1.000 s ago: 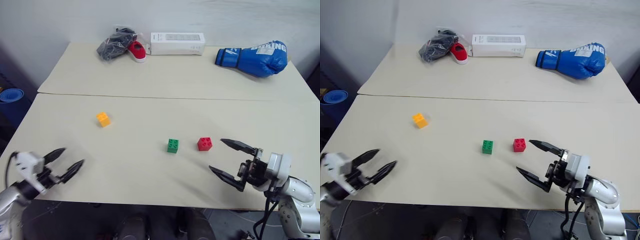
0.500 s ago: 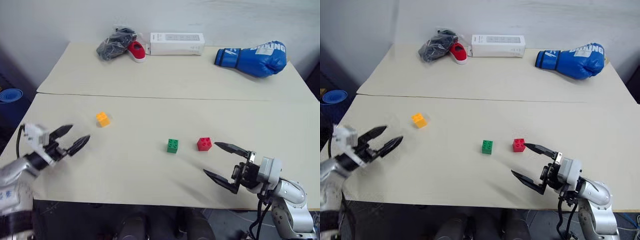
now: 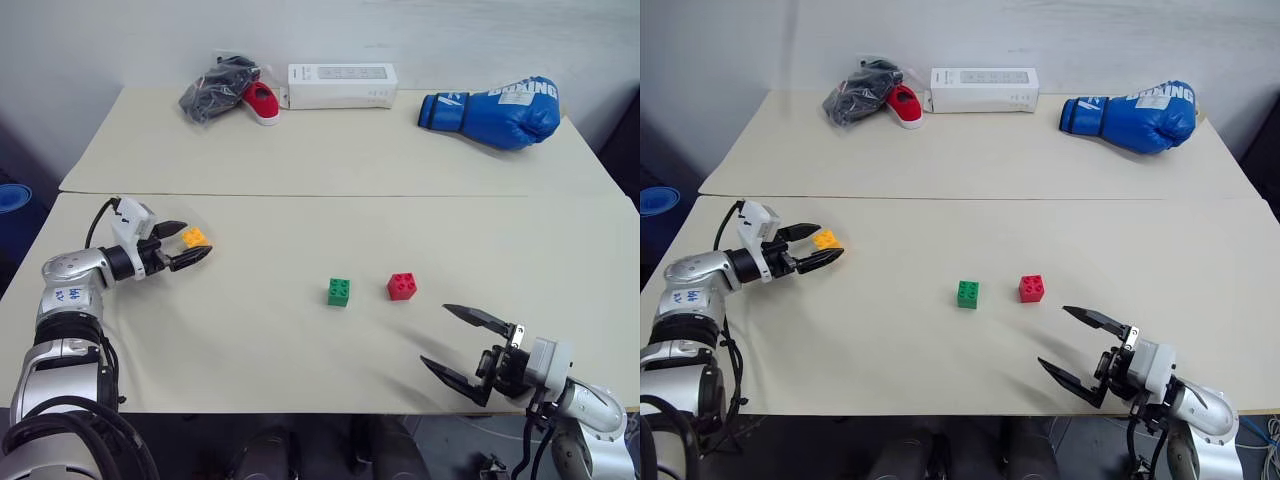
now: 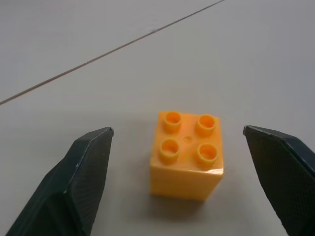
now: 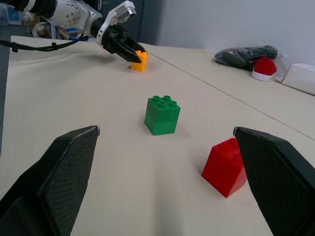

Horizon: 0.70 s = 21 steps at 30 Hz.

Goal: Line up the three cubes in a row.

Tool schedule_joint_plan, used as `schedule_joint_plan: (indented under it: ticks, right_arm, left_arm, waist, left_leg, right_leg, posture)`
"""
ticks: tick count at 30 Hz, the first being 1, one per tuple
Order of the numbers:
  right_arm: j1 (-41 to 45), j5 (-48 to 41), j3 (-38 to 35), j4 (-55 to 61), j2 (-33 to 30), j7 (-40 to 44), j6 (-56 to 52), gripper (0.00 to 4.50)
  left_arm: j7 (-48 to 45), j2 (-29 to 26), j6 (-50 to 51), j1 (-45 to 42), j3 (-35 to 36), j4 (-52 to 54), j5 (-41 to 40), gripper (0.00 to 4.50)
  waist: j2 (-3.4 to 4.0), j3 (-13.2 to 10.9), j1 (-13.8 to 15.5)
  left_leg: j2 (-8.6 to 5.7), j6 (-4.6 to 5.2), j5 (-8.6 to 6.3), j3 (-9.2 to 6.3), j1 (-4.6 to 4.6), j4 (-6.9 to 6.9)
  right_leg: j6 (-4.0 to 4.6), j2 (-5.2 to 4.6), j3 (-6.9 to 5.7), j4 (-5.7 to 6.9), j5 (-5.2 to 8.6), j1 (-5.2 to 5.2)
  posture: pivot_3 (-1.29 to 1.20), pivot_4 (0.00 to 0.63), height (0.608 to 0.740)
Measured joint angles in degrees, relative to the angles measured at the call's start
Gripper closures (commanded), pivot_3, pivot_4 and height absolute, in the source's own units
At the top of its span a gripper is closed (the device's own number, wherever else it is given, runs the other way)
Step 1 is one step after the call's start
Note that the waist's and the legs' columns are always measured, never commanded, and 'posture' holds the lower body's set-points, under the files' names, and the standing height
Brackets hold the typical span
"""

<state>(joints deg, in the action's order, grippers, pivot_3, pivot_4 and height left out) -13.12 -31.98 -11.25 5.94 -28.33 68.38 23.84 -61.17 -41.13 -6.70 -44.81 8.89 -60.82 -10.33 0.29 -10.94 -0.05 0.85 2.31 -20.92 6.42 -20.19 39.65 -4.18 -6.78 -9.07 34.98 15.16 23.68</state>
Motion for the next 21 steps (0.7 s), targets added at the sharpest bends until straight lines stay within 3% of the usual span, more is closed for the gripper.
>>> schedule_joint_plan:
  ticks: [3, 10, 11, 13, 17, 21]
  right_arm:
    - [-0.6, 0.0, -0.4, 0.1, 0.0, -0.5, 0.3, 0.00]
    - [-0.9, 0.0, -0.4, 0.1, 0.0, -0.5, 1.2, 0.00]
    - [-0.9, 0.0, -0.4, 0.1, -0.1, -0.5, 1.2, 0.00]
    - [-0.9, 0.0, -0.4, 0.1, -0.3, -0.4, 1.1, 0.00]
    - [-1.0, -0.1, -0.4, 0.6, -2.4, -0.1, 0.0, 0.00]
    - [-0.7, -0.9, -0.5, 1.1, -4.7, 0.4, -1.9, 0.00]
  left_arm:
    - [-0.4, 0.2, -1.2, -1.5, -1.0, -3.2, 1.8, 0.61]
    - [-2.8, 0.2, -2.1, -2.1, -0.9, -5.2, 2.4, 2.86]
    - [-3.5, 0.1, -2.2, -2.2, -0.9, -5.1, 2.4, 3.01]
    - [-7.2, 0.0, -2.7, -2.0, -0.9, -4.4, 2.2, 3.00]
    - [-21.4, 0.3, -3.1, -1.1, -3.6, 7.8, 0.0, 3.00]
    - [-24.9, 3.2, -1.6, 1.2, -8.5, 19.7, -0.8, 3.00]
  waist:
    - [0.00, 0.0, -0.1]
    - [-0.02, 0.0, 0.0]
    - [-0.02, 0.0, 0.0]
    - [-0.02, 0.0, 0.0]
    - [-0.04, 0.0, 0.3]
    - [-0.04, 0.0, 0.3]
  left_leg:
    - [0.02, -0.01, 0.00, 0.02, 0.01, 0.00]
    - [0.02, -0.01, 0.00, 0.02, 0.01, 0.01]
    - [0.02, -0.01, 0.00, 0.02, 0.00, 0.02]
    - [0.02, -0.01, 0.00, 0.02, -0.01, 0.04]
    - [0.01, 0.00, -0.01, -0.03, -0.07, 0.19]
    - [0.03, 0.00, -0.02, -0.04, -0.04, 0.22]
  right_leg:
    - [0.00, 0.01, 0.02, 0.01, 0.00, 0.02]
    - [0.00, -0.01, 0.09, 0.04, 0.00, 0.03]
    - [0.00, -0.01, 0.10, 0.03, 0.00, 0.03]
    - [0.00, -0.01, 0.09, 0.04, 0.00, 0.03]
    - [0.00, -0.04, 0.18, 0.05, 0.00, 0.01]
    - [0.00, -0.03, 0.34, 0.09, 0.00, -0.01]
  posture:
    - [0.00, 0.150, 0.740]
    - [0.00, 0.150, 0.740]
    - [0.00, 0.150, 0.740]
    - [0.00, 0.150, 0.740]
    - [0.00, 0.150, 0.740]
    - [0.00, 0.150, 0.740]
